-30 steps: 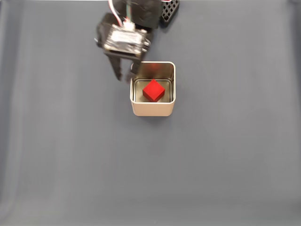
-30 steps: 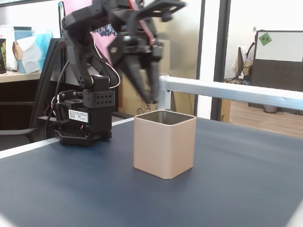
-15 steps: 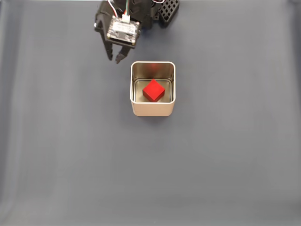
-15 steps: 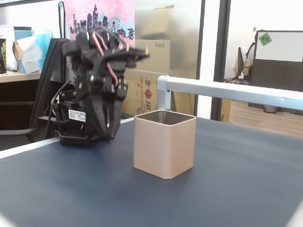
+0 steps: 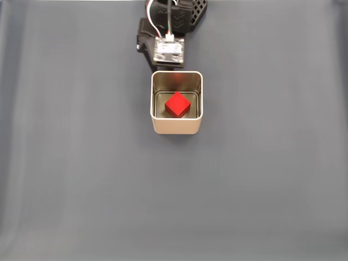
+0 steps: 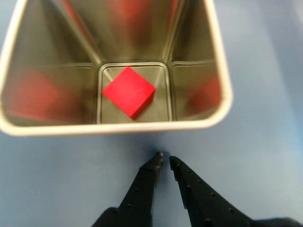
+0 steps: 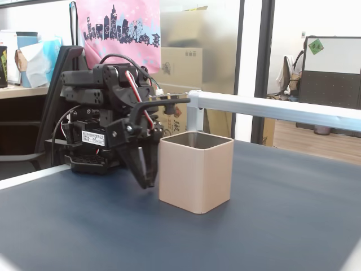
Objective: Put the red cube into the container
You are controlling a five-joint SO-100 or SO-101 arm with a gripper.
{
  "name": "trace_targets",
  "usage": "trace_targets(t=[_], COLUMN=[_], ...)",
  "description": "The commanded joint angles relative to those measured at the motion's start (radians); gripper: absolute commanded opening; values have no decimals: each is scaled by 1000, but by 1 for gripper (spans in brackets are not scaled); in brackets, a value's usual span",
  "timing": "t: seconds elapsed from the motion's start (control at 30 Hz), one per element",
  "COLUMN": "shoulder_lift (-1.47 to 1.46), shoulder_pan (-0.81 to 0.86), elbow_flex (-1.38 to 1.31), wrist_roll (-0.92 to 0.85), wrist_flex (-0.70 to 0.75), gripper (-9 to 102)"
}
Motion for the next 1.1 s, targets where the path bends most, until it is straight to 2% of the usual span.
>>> trace_targets(t=[0.0, 0.13, 0.37, 0.7, 1.07], shoulder_lift=[46, 78, 132, 132, 133], shoulder_pan=[-78, -153, -173, -173, -40], elbow_flex=[14, 43, 54, 54, 54], wrist_roll=[98, 186, 192, 201, 127], wrist_flex=[12, 18, 115, 147, 158], gripper=[0, 0, 0, 0, 0])
